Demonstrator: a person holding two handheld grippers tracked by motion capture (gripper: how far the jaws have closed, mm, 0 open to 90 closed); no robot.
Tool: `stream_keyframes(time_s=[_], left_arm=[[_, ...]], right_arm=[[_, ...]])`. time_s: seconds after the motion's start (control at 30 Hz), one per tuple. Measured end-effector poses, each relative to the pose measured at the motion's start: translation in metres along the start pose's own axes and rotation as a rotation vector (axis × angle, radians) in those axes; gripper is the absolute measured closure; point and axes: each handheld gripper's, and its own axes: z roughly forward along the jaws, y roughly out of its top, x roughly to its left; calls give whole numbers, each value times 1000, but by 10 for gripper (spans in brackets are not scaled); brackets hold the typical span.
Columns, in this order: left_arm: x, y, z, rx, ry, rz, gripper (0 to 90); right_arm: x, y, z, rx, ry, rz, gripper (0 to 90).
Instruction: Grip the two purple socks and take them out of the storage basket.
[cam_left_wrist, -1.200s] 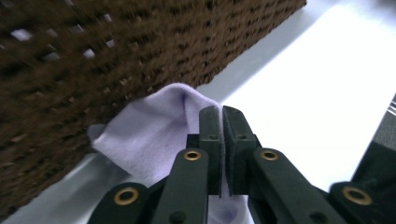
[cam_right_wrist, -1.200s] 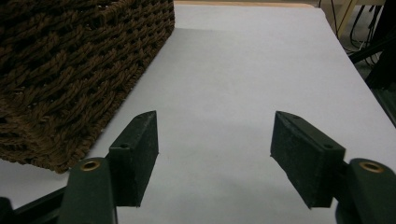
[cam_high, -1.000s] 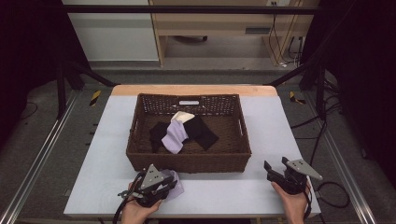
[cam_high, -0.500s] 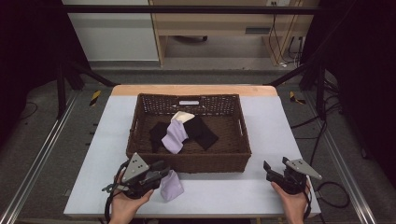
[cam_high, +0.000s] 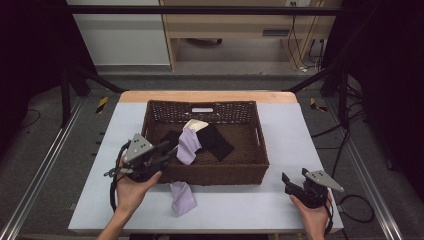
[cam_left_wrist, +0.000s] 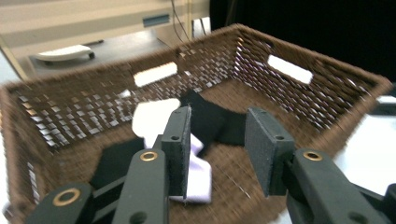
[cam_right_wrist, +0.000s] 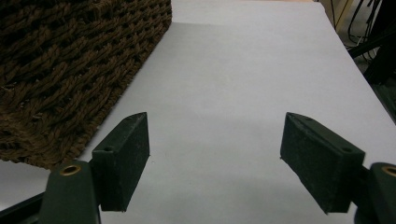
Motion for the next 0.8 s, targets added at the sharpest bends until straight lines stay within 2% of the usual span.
stream_keyframes(time_s=[0.1,0.17,0.23,0.3,0.33,0.5,0.63,0.77,0.8], left_arm=[[5,7,4,-4,18,7,594],[15,15,12,-6,33,-9,591],[22,20,21,-2,57,-5,591],[25,22,24,2,64,-11,589],[31,28,33,3,87,-22,584],[41,39,53,13,118,-38,584],[50,43,73,24,131,-58,584],[56,38,92,48,135,-74,591],[56,38,92,48,135,-74,590]], right_arm=[[0,0,0,3,2,0,242],[0,0,0,8,3,3,245],[0,0,1,7,2,-6,248],[0,0,1,8,1,-10,249],[0,0,1,8,3,-9,249],[0,0,1,12,5,-11,252],[1,0,1,11,6,-14,255],[0,0,1,13,7,-13,258],[1,0,1,14,6,-14,261]])
